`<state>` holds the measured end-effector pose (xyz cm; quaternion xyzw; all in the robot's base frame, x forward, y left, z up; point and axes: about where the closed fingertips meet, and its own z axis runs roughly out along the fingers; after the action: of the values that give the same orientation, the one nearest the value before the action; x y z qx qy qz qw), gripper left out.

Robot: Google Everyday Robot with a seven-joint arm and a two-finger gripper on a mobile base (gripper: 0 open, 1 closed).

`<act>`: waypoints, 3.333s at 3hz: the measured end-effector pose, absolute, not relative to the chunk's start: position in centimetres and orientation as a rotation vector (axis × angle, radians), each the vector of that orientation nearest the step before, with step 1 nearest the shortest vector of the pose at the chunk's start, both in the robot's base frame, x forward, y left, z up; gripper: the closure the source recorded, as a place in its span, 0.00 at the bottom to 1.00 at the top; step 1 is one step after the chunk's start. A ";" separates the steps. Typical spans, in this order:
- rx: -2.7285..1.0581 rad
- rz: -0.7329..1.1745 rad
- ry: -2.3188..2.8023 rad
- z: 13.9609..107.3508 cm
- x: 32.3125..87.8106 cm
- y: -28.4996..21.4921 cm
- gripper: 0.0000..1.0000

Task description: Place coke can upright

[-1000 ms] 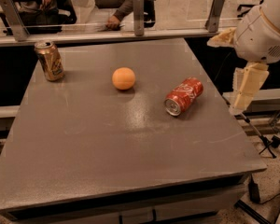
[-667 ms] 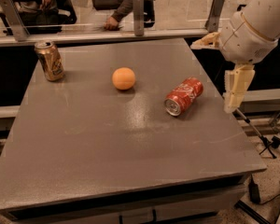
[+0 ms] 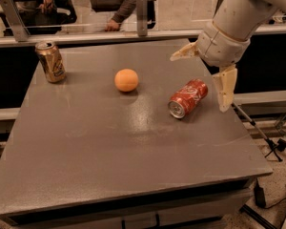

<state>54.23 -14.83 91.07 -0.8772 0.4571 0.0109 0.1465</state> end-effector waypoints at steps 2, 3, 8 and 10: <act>-2.721 0.017 1.151 87.7 54.3 -13.7 0.00; -2.771 0.026 1.115 86.3 54.0 -13.2 0.00; -2.711 0.133 1.292 87.5 54.1 -11.4 0.95; -2.337 0.338 1.446 92.3 53.1 -9.0 1.00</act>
Offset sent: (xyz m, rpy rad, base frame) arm -0.0094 0.0112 -0.0536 -0.1801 0.0596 0.2352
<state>53.11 -9.04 92.26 -0.8295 0.5131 0.1199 0.1852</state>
